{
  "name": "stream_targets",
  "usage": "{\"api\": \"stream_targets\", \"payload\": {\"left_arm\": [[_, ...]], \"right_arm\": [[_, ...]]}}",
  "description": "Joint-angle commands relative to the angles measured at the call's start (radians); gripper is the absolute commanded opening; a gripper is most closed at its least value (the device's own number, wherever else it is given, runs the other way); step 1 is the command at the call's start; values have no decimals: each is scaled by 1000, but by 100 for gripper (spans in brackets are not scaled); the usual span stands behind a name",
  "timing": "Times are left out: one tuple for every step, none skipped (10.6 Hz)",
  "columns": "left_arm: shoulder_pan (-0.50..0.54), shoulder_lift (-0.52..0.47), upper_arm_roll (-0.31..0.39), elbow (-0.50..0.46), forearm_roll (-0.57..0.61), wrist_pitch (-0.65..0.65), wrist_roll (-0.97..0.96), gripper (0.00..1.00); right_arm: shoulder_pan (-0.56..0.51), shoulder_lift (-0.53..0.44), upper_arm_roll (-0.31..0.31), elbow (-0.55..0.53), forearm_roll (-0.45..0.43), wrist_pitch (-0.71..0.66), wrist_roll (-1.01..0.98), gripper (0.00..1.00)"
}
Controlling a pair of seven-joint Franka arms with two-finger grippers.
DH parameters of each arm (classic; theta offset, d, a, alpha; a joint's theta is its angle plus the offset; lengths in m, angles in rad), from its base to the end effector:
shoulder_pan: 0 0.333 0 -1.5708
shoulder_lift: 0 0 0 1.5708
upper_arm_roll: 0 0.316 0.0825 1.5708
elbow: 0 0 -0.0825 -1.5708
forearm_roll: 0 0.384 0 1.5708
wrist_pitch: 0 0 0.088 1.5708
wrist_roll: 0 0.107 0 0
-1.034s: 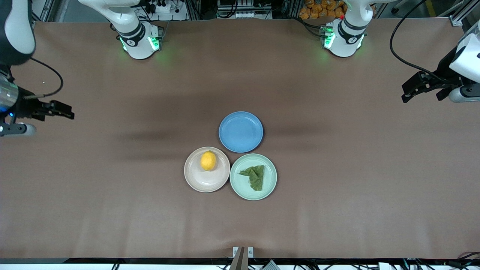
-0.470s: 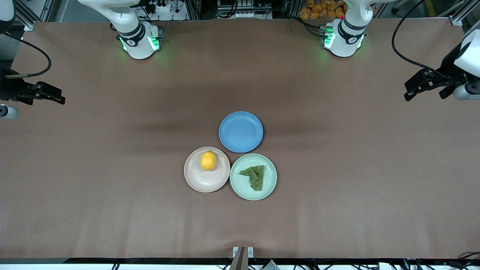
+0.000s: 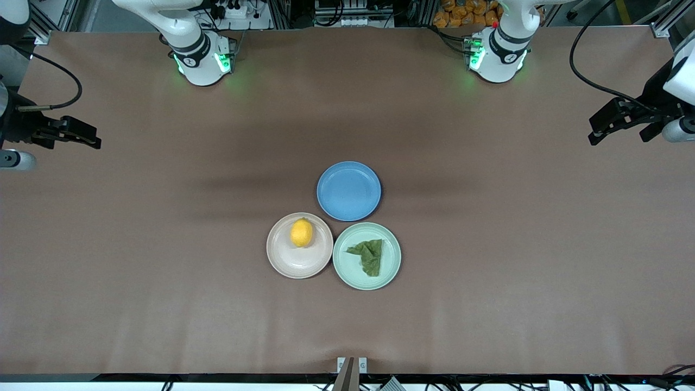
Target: Place lemon and lettuce in plates
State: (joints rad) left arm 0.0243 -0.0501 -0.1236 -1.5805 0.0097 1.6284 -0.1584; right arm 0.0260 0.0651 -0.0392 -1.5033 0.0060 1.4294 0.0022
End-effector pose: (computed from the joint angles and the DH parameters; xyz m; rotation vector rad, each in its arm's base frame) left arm 0.5423 -0.0549 0.6526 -3.1332 -0.0922 -0.1550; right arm 0.5590 -0.0059 0.6083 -3.1297 0.0236 0.2178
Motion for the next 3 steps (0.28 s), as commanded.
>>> {"api": "stream_targets", "payload": {"left_arm": [[-1,6,1,22,-10,-21,17,100],[-6,6,1,23,-10,-21,17,100],[-7,6,-1,22,-10,-21,17,100]], "right_arm": [[-8,1,-10,26,-15,-35,13,100],[-12,-1,-11,31,-14,-35,13,100],[-18,-1,-11,31,-14,-35,12,100]]}}
